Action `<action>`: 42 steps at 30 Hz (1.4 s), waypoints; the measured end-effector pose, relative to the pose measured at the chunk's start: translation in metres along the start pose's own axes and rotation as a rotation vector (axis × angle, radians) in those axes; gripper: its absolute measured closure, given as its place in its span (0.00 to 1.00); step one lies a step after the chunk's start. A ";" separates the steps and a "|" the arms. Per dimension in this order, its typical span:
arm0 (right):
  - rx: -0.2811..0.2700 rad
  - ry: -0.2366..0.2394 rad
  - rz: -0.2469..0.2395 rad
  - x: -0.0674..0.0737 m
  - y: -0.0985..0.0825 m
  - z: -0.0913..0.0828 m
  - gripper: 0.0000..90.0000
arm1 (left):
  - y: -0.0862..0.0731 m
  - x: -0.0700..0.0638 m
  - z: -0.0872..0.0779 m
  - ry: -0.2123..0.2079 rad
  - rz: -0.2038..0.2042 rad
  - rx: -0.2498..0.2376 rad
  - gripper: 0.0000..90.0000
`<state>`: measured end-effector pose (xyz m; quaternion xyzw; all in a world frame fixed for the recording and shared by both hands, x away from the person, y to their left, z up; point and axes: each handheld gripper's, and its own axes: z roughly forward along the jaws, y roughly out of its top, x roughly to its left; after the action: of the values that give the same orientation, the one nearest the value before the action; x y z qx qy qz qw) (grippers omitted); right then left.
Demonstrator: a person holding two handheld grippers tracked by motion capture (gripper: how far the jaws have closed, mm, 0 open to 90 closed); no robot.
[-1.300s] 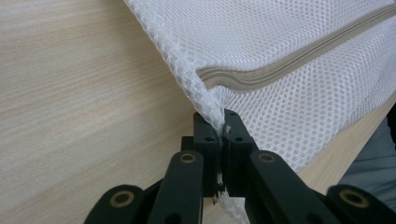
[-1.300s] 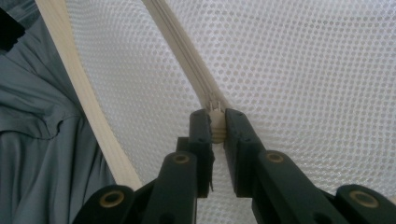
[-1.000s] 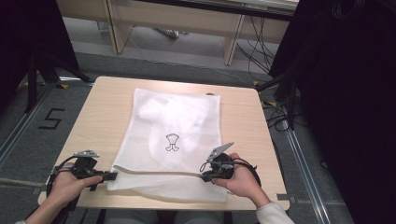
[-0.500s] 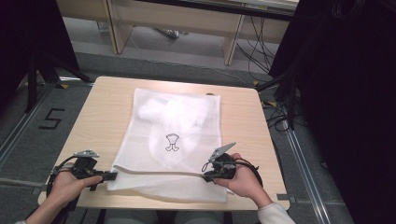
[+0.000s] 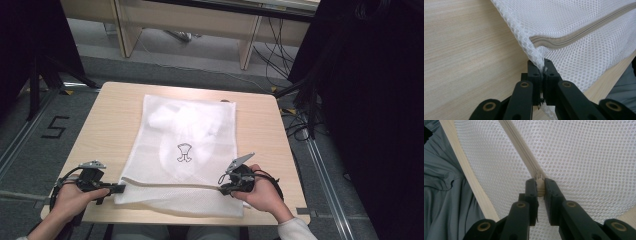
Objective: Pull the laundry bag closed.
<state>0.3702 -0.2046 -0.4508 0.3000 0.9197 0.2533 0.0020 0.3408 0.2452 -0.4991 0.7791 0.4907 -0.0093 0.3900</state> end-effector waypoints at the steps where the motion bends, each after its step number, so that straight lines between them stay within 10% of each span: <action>1: 0.001 0.002 -0.007 -0.001 0.000 -0.001 0.92 | 0.000 0.000 0.000 0.001 0.000 0.000 0.95; 42: 0.008 -0.016 0.018 -0.010 -0.012 -0.008 0.92 | 0.000 0.000 0.000 0.001 0.000 0.002 0.95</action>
<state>0.3706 -0.2222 -0.4514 0.3104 0.9179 0.2472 0.0056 0.3408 0.2452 -0.4992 0.7795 0.4910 -0.0095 0.3889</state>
